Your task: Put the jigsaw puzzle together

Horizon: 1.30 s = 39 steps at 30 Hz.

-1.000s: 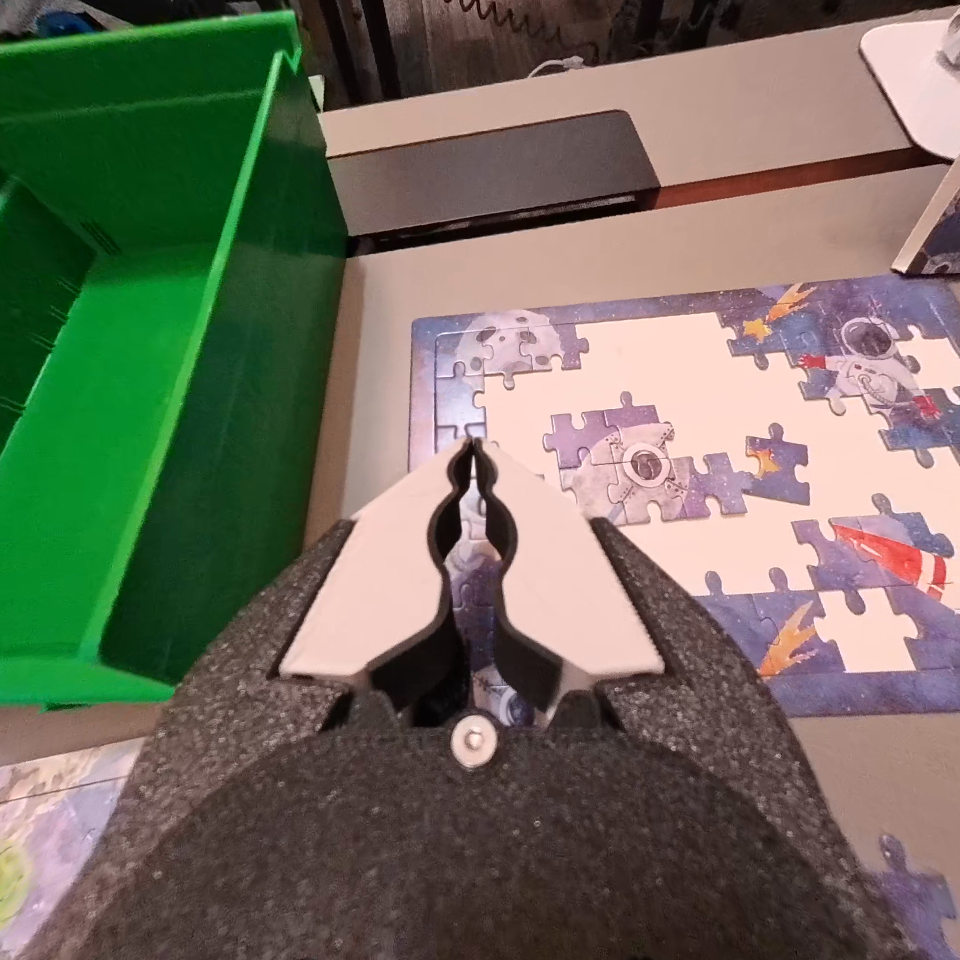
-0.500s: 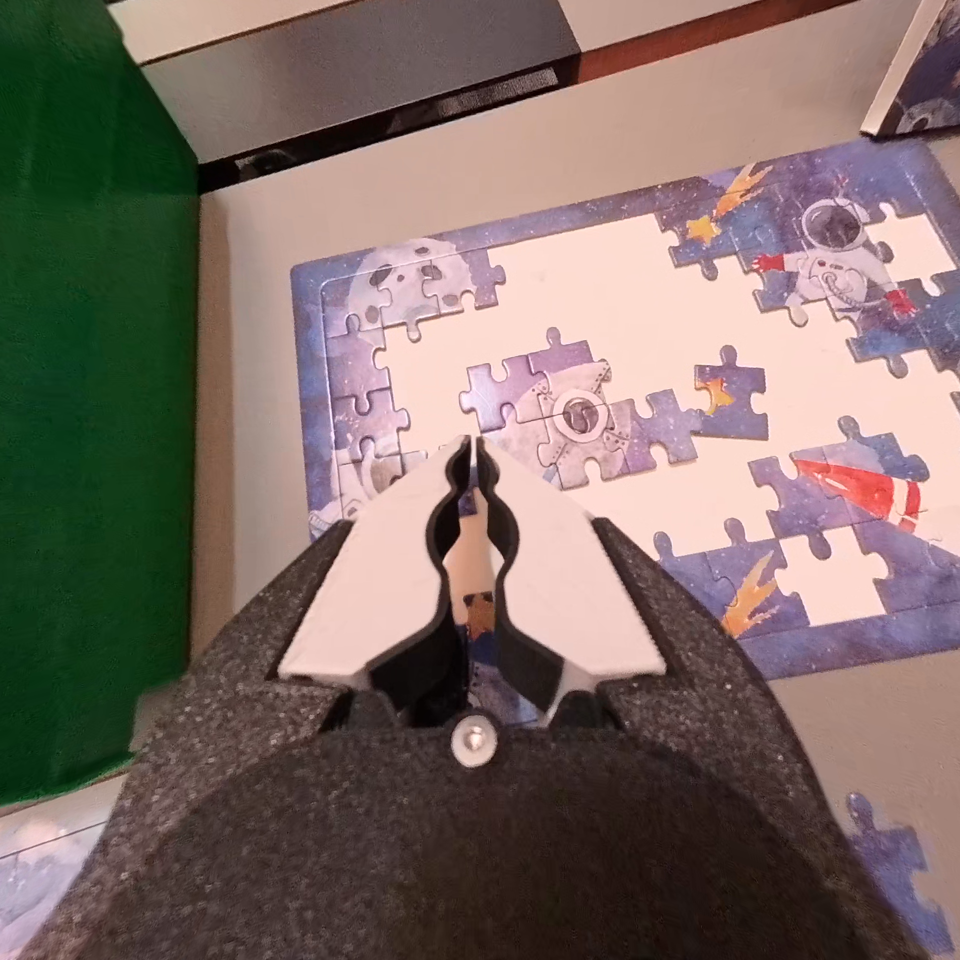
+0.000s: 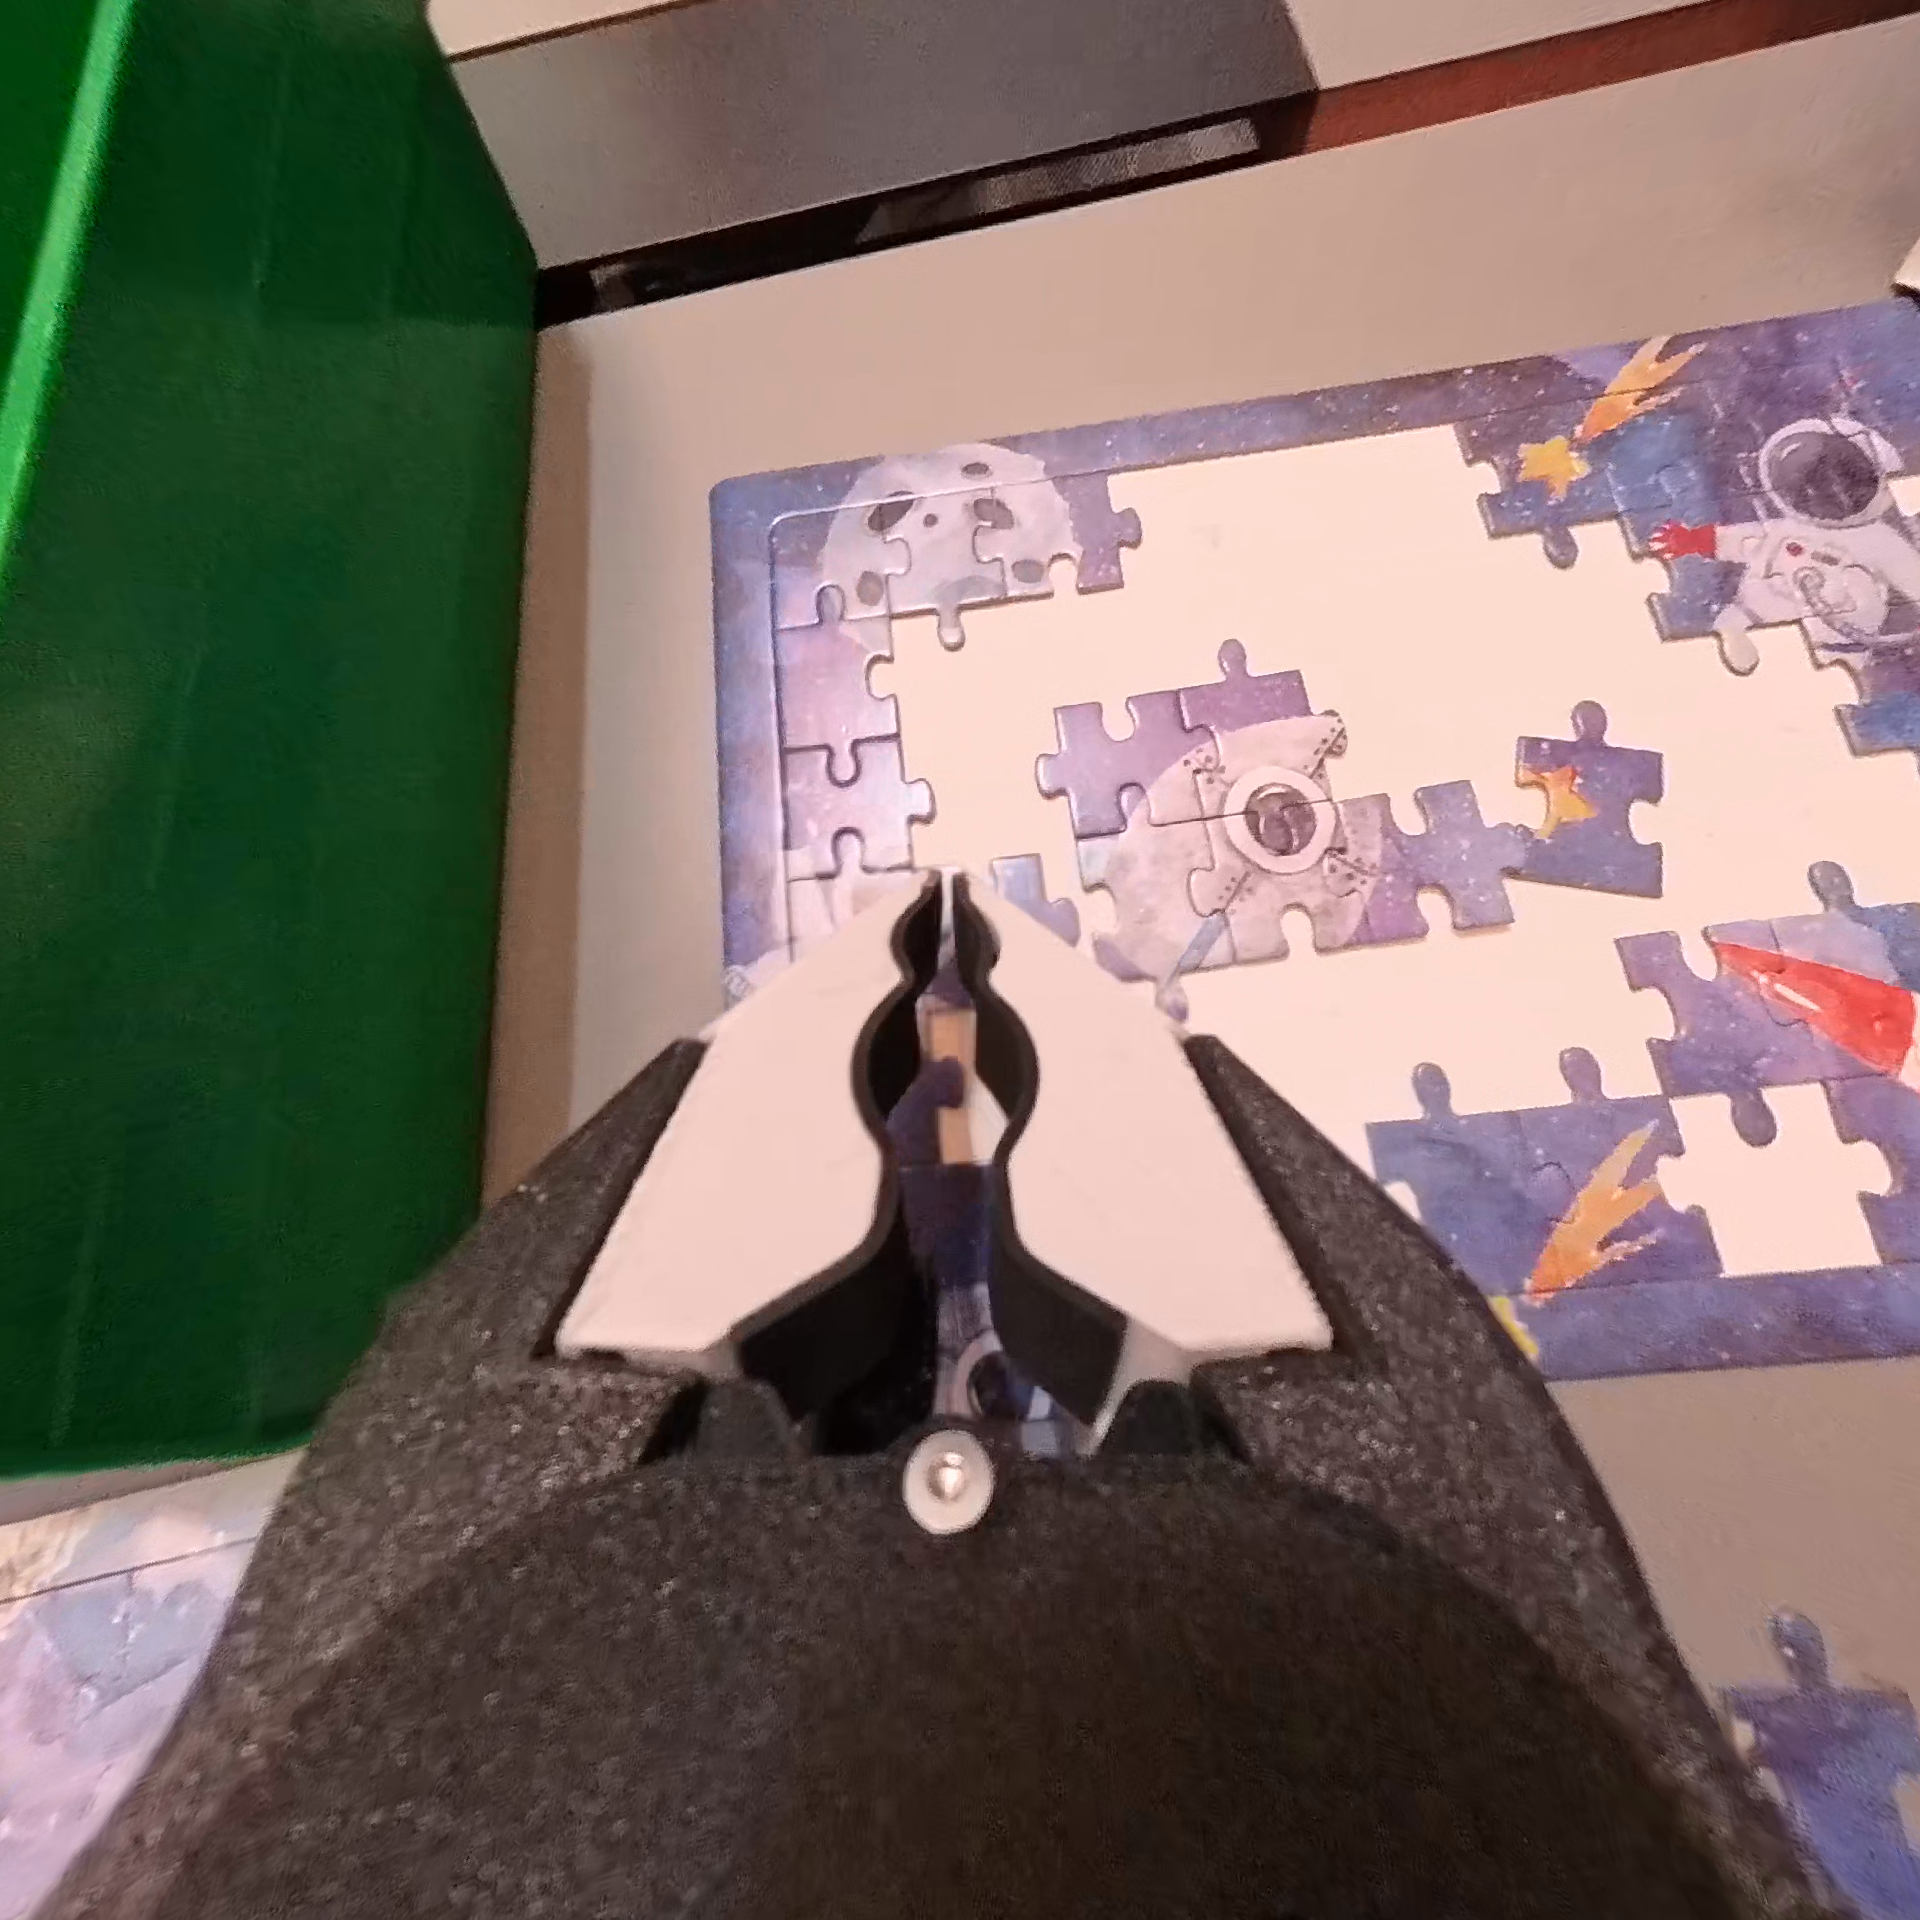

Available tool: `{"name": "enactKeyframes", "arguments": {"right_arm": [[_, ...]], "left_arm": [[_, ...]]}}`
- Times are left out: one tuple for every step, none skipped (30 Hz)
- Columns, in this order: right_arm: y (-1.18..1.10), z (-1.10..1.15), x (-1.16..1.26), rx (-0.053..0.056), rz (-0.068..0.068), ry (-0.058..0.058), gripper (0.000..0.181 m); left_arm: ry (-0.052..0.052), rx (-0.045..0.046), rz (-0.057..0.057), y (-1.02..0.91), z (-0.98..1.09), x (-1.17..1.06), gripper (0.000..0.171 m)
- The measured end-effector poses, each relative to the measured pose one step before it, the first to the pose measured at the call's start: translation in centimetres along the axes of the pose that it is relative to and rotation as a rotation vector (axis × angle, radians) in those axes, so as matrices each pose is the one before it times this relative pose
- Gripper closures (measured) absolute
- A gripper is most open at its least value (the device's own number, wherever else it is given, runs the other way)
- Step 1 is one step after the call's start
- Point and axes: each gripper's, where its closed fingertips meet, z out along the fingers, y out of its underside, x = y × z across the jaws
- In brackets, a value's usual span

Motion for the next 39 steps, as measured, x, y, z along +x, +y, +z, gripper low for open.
{"name": "enactKeyframes", "arguments": {"right_arm": [[0.011, 0.000, 0.005, -0.0007, 0.0004, -0.0001, 0.147], [0.004, 0.034, 0.001, -0.0009, -0.0005, -0.0002, 0.147], [0.030, 0.022, -0.013, -0.0004, -0.0010, -0.0001, 0.147], [0.014, -0.003, -0.008, -0.0006, -0.0008, 0.0000, 0.147], [-0.009, -0.014, -0.006, -0.0005, -0.0007, 0.0002, 0.147], [0.004, -0.002, -0.022, -0.0006, -0.0006, -0.0002, 0.147], [0.017, 0.009, -0.004, -0.0012, -0.0003, -0.0006, 0.147], [0.026, 0.006, 0.006, -0.0010, -0.0009, 0.0006, 0.147], [-0.013, -0.003, -0.003, 0.0002, -0.0011, 0.0006, 0.147], [-0.015, 0.003, -0.013, 0.0004, 0.0000, -0.0002, 0.147], [0.000, 0.008, -0.008, -0.0005, 0.0004, -0.0008, 0.147], [0.030, 0.038, -0.004, -0.0013, -0.0003, 0.0000, 0.147], [0.021, 0.010, -0.003, -0.0012, -0.0009, 0.0002, 0.147], [0.035, 0.020, -0.022, -0.0008, -0.0004, -0.0004, 0.147], [0.007, -0.015, -0.012, -0.0007, -0.0008, 0.0000, 0.147], [0.008, -0.018, 0.001, -0.0002, -0.0012, 0.0005, 0.147], [0.004, -0.002, -0.004, -0.0003, -0.0004, -0.0005, 0.147], [0.027, 0.005, -0.020, -0.0011, -0.0001, -0.0008, 0.147], [0.019, 0.002, -0.004, -0.0015, -0.0005, 0.0000, 0.147], [0.022, 0.004, 0.010, -0.0011, -0.0008, 0.0001, 0.147], [-0.009, 0.009, -0.037, 0.0001, -0.0006, -0.0001, 0.147], [0.005, 0.046, 0.005, 0.0001, -0.0006, -0.0004, 0.147], [-0.008, 0.011, -0.009, -0.0002, -0.0008, 0.0002, 0.148], [0.013, -0.020, -0.008, -0.0006, -0.0005, 0.0003, 0.147], [0.021, -0.036, -0.023, -0.0013, -0.0005, 0.0004, 0.147], [0.018, 0.034, 0.014, -0.0009, -0.0006, 0.0008, 0.147], [0.007, -0.003, 0.006, -0.0005, -0.0006, 0.0001, 0.147], [-0.014, 0.003, -0.003, 0.0003, -0.0007, 0.0002, 0.147], [-0.013, 0.019, -0.009, 0.0002, -0.0003, -0.0001, 0.148], [0.013, 0.008, 0.011, -0.0004, -0.0002, 0.0004, 0.148], [0.018, 0.006, 0.003, -0.0008, 0.0001, 0.0000, 0.147], [0.025, 0.024, 0.010, -0.0006, 0.0003, -0.0003, 0.147], [0.008, 0.003, -0.018, 0.0001, -0.0006, 0.0003, 0.147], [-0.023, -0.042, -0.011, 0.0005, -0.0007, 0.0001, 0.148], [-0.003, -0.010, 0.012, 0.0004, -0.0005, 0.0001, 0.148], [-0.012, 0.010, -0.004, -0.0003, -0.0001, 0.0000, 0.148], [0.005, 0.003, -0.015, -0.0006, 0.0000, 0.0000, 0.147], [-0.002, -0.008, 0.007, -0.0002, 0.0000, 0.0001, 0.147], [0.012, 0.030, -0.008, -0.0001, -0.0001, -0.0001, 0.148]], "left_arm": [[-0.0090, -0.00720, -0.0091, 0.189, 0.063, -0.321, 0.170], [-0.0046, -0.00413, -0.0074, 0.147, 0.035, -0.234, 0.170], [-0.0034, -0.00233, -0.0073, 0.067, -0.004, -0.165, 0.170], [-0.0036, -0.00092, -0.0069, 0.009, -0.032, -0.125, 0.170], [-0.0024, -0.00022, -0.0052, -0.009, -0.050, -0.092, 0.170], [-0.0001, -0.00024, -0.0034, -0.010, -0.024, -0.041, 0.170], [0.0009, -0.00019, -0.0023, 0.003, -0.011, -0.023, 0.170], [0.0010, -0.00033, -0.0010, 0.005, -0.014, -0.010, 0.170], [0.0001, -0.00131, 0.0003, 0.019, -0.007, -0.031, 0.170], [-0.0035, -0.00191, 0.0004, 0.049, 0.012, -0.100, 0.170], [-0.0064, -0.00245, -0.0008, 0.078, 0.017, -0.160, 0.170], [-0.0076, -0.00435, -0.0023, 0.083, -0.002, -0.167, 0.170], [-0.0103, -0.00584, -0.0047, 0.090, -0.022, -0.229, 0.170], [-0.0114, -0.00586, -0.0066, 0.111, -0.018, -0.321, 0.170], [-0.0087, -0.00489, -0.0070, 0.131, 0.005, -0.330, 0.170], [-0.0050, -0.00246, -0.0075, 0.068, -0.013, -0.209, 0.170], [-0.0011, 0.00039, -0.0076, 0.028, 0.012, -0.073, 0.170], [0.0014, 0.00186, -0.0061, 0.000, 0.009, -0.010, 0.170], [0.0015, 0.00170, -0.0030, -0.032, -0.029, -0.024, 0.170], [-0.0005, 0.00066, -0.0001, -0.009, -0.023, -0.010, 0.170], [-0.0016, 0.00028, 0.0020, -0.010, -0.023, -0.010, 0.170], [-0.0002, 0.00114, 0.0030, -0.021, -0.007, 0.035, 0.170], [0.0006, 0.00149, 0.0026, -0.033, -0.013, 0.058, 0.170], [0.0014, 0.00067, 0.0027, -0.022, 0.009, 0.072, 0.170], [0.0009, -0.00107, 0.0032, 0.024, 0.017, 0.074, 0.170], [-0.0006, -0.00220, 0.0033, 0.031, 0.032, 0.035, 0.170], [-0.0004, -0.00067, 0.0024, 0.017, 0.011, 0.020, 0.170], [0.0003, 0.00115, 0.0005, -0.016, 0.007, 0.011, 0.170], [0.0003, 0.00073, -0.0006, -0.031, -0.016, 0.006, 0.170], [-0.0011, -0.00019, -0.0011, 0.002, -0.010, -0.049, 0.170], [-0.0012, -0.00010, -0.0013, 0.008, -0.015, -0.060, 0.170], [-0.0001, -0.00040, -0.0016, 0.012, -0.015, -0.053, 0.170], [0.0008, -0.00070, -0.0017, 0.009, -0.012, -0.029, 0.170], [-0.0006, 0.00025, -0.0016, 0.010, 0.006, -0.027, 0.170], [-0.0011, 0.00154, -0.0008, -0.015, -0.007, -0.032, 0.170], [0.0003, 0.00058, 0.0002, -0.015, -0.016, -0.010, 0.170], [0.0008, -0.00146, 0.0008, 0.013, -0.002, -0.003, 0.170], [0.0004, -0.00154, 0.0012, 0.029, 0.022, 0.022, 0.170], [0.0001, -0.00094, 0.0012, 0.021, 0.023, 0.037, 0.170]]}}
